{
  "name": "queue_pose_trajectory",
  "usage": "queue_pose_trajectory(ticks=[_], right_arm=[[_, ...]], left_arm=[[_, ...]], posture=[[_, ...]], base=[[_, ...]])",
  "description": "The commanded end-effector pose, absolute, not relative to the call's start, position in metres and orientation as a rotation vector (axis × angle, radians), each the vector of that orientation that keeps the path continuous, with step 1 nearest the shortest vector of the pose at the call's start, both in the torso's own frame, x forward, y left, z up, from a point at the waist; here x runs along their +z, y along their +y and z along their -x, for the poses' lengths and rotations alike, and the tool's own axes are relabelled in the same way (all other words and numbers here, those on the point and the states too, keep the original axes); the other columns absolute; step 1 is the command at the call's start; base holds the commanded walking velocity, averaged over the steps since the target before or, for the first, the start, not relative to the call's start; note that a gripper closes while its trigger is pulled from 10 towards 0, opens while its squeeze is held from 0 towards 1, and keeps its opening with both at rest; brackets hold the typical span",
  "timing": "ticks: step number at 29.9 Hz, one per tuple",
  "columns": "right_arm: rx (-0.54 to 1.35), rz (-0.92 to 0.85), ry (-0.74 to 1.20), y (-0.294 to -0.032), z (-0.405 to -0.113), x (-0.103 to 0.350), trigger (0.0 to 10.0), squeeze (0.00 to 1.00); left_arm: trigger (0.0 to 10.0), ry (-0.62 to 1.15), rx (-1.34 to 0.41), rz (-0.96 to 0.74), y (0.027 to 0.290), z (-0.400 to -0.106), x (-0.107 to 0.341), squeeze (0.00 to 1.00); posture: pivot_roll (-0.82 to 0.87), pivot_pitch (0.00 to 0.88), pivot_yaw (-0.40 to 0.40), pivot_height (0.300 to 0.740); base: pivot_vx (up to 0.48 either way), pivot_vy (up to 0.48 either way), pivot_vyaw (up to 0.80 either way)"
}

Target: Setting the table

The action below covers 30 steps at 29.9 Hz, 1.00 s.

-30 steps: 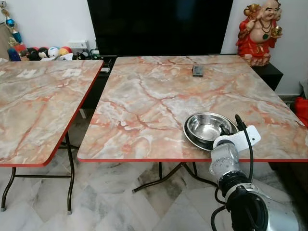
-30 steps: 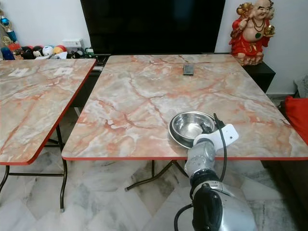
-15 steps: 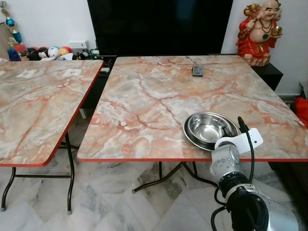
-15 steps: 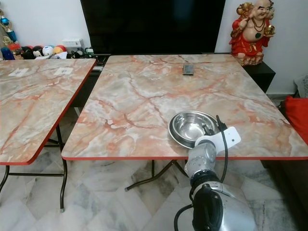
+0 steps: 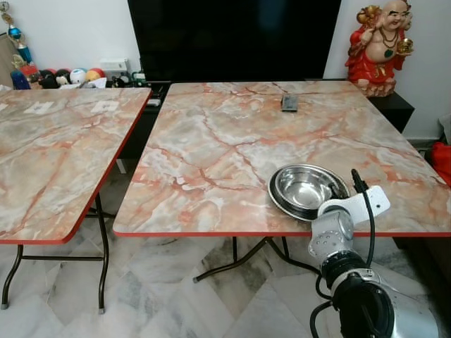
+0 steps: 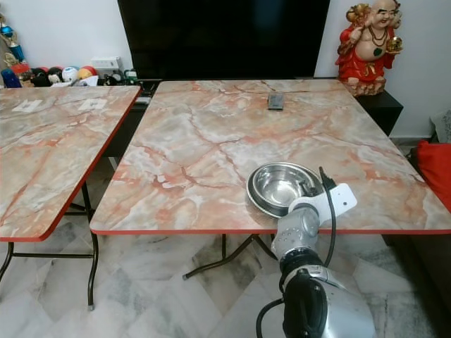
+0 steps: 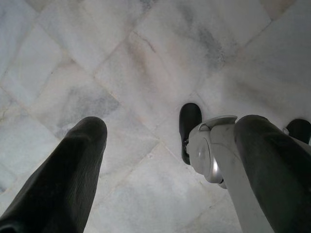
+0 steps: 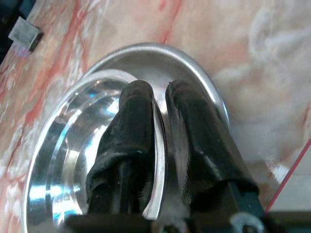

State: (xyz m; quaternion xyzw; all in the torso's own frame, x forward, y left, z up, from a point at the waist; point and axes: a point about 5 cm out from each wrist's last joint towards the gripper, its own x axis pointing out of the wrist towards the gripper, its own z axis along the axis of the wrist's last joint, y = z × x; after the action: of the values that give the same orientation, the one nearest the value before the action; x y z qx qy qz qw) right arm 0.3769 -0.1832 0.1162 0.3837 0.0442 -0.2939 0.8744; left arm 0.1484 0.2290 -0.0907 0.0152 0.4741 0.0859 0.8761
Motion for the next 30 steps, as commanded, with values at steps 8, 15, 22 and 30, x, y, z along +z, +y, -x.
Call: queue_pose_trajectory(ticks=[8,15,22,30], right_arm=[[-0.614,-0.63,-0.018,-0.193,-0.374,0.127,10.0,0.0],[-0.478,-0.417,-0.171,-0.193,-0.371,0.142,10.0,0.0],[-0.352,-0.145,-0.291,-0.205,-0.357,0.157,10.0,0.0],[-0.202,-0.116,-0.227,-0.191,-0.329,0.128,10.0,0.0]], left_arm=[[10.0,0.996,0.188,-0.02,0.23,-0.146,-0.091,0.0],[10.0,0.989,0.204,-0.02,0.229,-0.144,-0.092,0.0],[10.0,0.973,0.219,-0.026,0.228,-0.144,-0.092,0.0],[10.0,0.968,0.213,-0.047,0.228,-0.144,-0.092,0.0]], posture=[[0.04,0.0,0.011,0.74],[0.03,0.0,0.003,0.74],[0.01,0.0,-0.014,0.74],[0.0,0.0,-0.007,0.74]], base=[[0.0,0.0,0.0],[0.0,0.0,0.0],[0.0,0.0,0.0],[0.0,0.0,0.0]])
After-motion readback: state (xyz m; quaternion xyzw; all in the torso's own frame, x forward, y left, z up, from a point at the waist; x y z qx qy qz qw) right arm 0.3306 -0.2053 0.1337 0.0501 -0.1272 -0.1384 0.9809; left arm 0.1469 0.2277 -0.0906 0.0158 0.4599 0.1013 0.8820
